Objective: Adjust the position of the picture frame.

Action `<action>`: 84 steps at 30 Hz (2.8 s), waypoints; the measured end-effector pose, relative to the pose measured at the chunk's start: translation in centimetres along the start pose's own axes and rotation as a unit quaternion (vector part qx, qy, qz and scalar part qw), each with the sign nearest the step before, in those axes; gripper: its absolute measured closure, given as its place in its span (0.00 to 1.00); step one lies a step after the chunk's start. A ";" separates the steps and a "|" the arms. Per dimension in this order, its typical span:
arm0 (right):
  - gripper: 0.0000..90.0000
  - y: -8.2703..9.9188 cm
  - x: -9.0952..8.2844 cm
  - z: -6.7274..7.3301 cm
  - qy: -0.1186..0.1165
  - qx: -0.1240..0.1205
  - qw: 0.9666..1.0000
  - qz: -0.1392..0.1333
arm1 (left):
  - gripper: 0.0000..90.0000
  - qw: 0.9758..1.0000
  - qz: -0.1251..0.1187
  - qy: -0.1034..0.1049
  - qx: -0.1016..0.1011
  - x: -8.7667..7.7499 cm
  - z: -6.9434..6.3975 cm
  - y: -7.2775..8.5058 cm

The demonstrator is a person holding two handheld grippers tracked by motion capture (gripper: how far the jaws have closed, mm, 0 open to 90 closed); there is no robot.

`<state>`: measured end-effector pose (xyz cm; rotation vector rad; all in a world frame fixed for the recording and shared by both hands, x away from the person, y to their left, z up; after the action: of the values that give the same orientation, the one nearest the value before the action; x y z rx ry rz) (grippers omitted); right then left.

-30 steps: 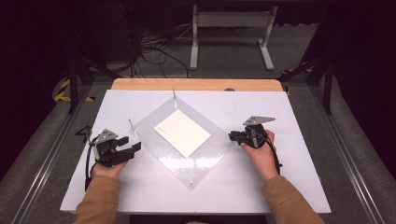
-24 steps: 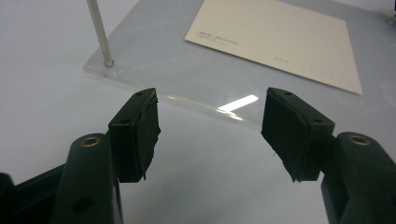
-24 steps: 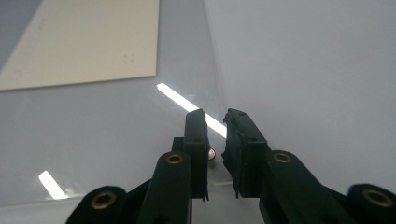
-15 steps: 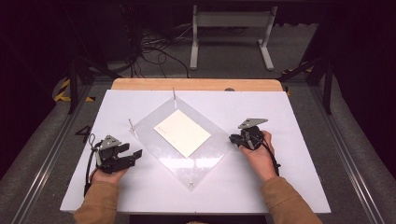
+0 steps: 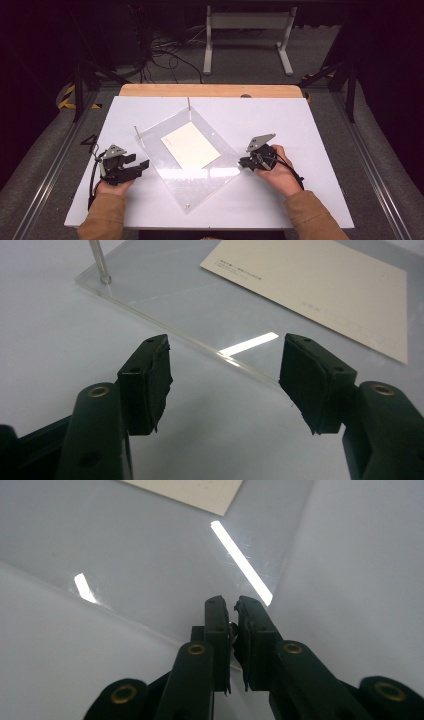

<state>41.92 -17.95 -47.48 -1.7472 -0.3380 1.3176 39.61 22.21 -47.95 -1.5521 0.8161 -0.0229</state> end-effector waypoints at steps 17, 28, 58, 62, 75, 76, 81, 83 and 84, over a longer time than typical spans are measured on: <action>0.93 -1.0 0.9 6.1 -0.100 -0.056 0.993 0.031 | 0.35 0.996 -0.035 -0.075 -0.039 0.5 3.9 -1.6; 0.92 -0.8 0.8 6.3 -0.099 -0.049 0.994 0.019 | 0.47 0.989 -0.041 -0.141 -0.023 5.9 5.8 -4.5; 0.92 2.5 -3.6 11.0 -0.145 -0.041 0.988 0.040 | 0.94 0.994 -0.018 -0.054 0.089 15.9 -3.5 -9.9; 0.92 2.9 -4.0 11.2 -0.153 -0.035 0.987 0.038 | 0.94 0.996 -0.008 -0.047 0.080 16.3 -3.7 -9.5; 0.92 3.5 -4.8 11.7 -0.163 -0.022 0.985 0.042 | 0.94 0.997 0.001 -0.031 0.072 16.0 -4.3 -8.6; 0.92 3.6 -4.9 11.7 -0.165 -0.020 0.985 0.041 | 0.94 0.997 -0.001 -0.029 0.070 15.8 -4.3 -8.5; 0.83 3.8 -5.1 11.5 -0.166 -0.015 0.985 0.034 | 0.88 0.997 -0.002 -0.020 0.075 15.3 -4.3 -8.5; 0.77 3.8 -5.2 11.3 -0.158 -0.004 0.987 0.030 | 0.75 0.997 -0.003 -0.014 0.077 14.8 -4.4 -8.6; 0.76 3.8 -5.2 11.2 -0.153 0.001 0.988 0.026 | 0.73 0.996 -0.002 -0.008 0.091 14.3 -4.5 -8.6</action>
<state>29.02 -18.09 -47.50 -1.5591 -0.4646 1.6274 52.19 10.58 -45.93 -1.3799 0.7774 -0.0849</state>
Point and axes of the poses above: each handheld gripper's, and its own axes: x roughly forward along the jaws, y roughly out of its underside, z roughly to its left, the point moved 5 cm from there along x, roughly forward along the jaws, and after that the axes turned 13 degrees about -z, right-handed, at the moved point
